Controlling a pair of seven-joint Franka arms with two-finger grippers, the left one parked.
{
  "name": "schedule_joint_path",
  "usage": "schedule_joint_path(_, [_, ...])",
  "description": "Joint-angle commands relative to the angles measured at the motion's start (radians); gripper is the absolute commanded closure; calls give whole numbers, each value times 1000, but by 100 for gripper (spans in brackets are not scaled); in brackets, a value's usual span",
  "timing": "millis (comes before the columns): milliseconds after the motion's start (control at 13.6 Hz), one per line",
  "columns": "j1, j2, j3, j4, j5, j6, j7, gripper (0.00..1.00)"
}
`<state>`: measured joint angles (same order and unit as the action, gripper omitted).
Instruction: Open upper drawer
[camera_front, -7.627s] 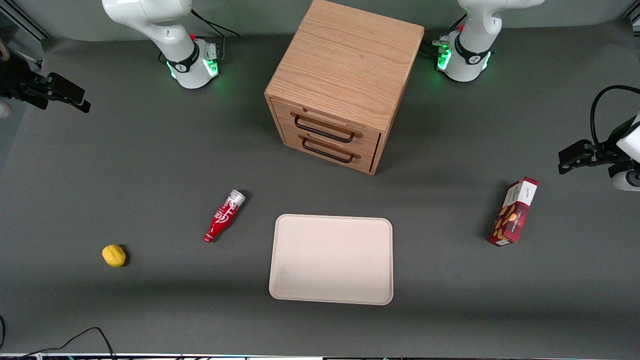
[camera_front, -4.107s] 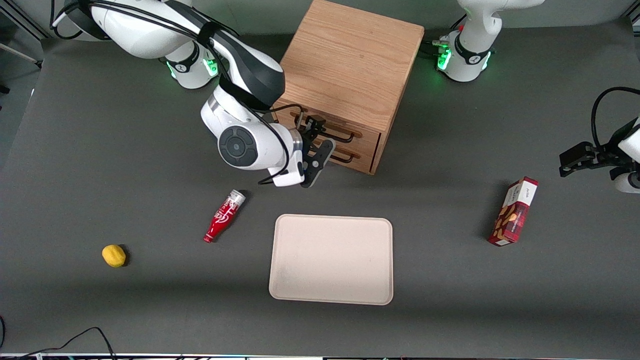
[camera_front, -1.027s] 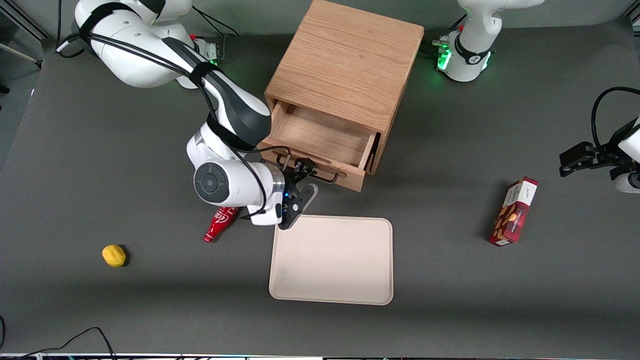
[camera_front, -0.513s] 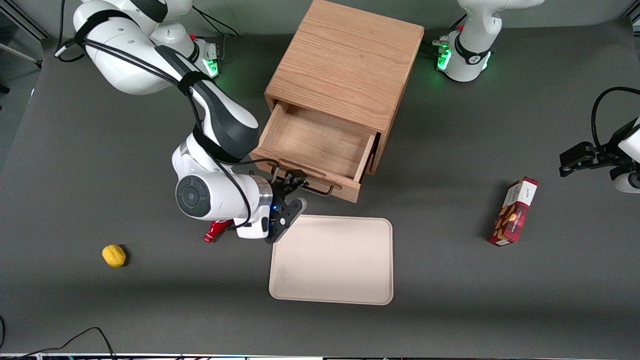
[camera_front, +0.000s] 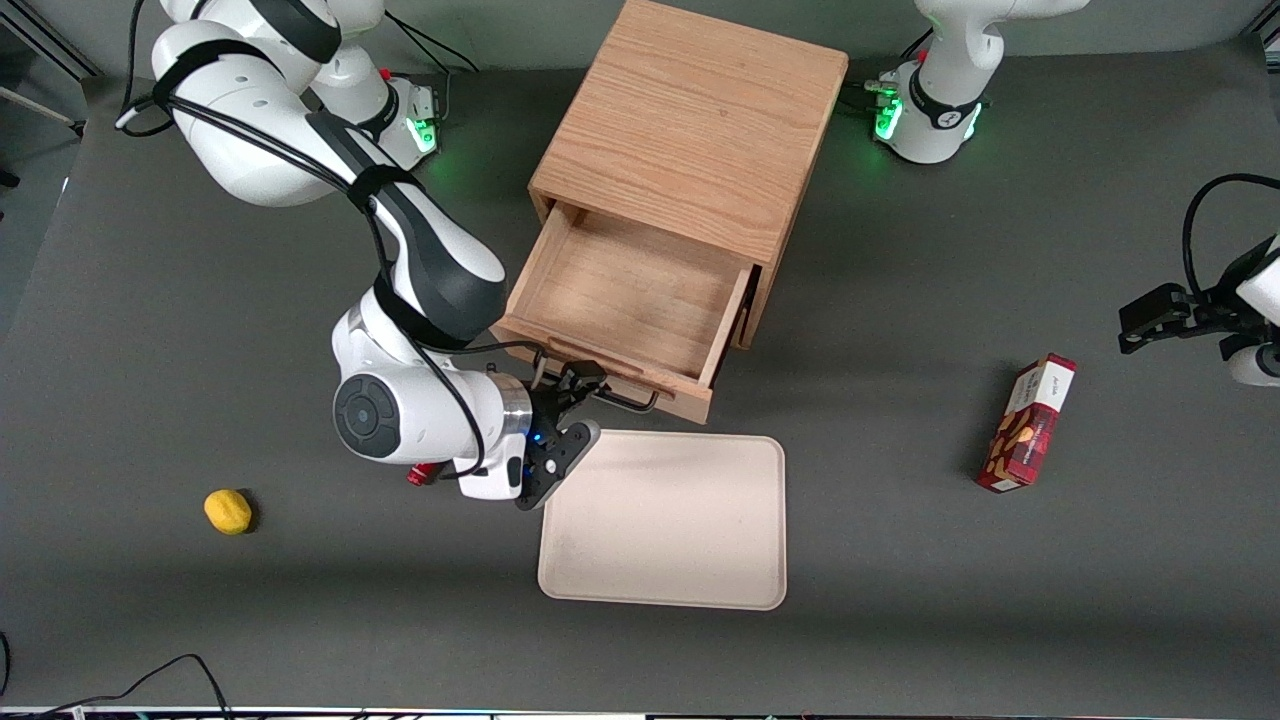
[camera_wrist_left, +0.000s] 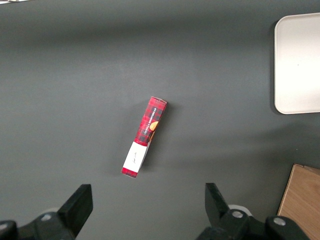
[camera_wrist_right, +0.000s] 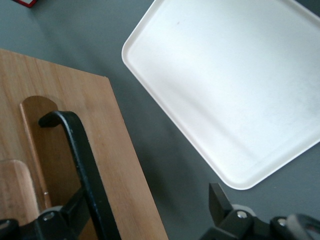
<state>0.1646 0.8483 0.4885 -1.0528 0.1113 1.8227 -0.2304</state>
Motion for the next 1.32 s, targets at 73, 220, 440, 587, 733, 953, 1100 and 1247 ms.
schedule_joint_path(73, [9,34,-28,71,-27,-23,-32,0])
schedule_joint_path(220, [7,43,-38,79,-27,-26,-40,0])
schedule_joint_path(440, [7,55,-48,102,-27,-28,-40,0])
schedule_joint_path(587, [7,63,-48,123,-27,-28,-47,0])
schedule_joint_path(733, [7,81,-50,148,-27,-28,-49,0])
schedule_joint_path(953, [9,107,-54,184,-27,-26,-52,0])
schedule_joint_path(1100, [7,113,-56,198,-27,-26,-52,0])
schedule_joint_path(1247, [6,115,-68,207,-27,-26,-53,0])
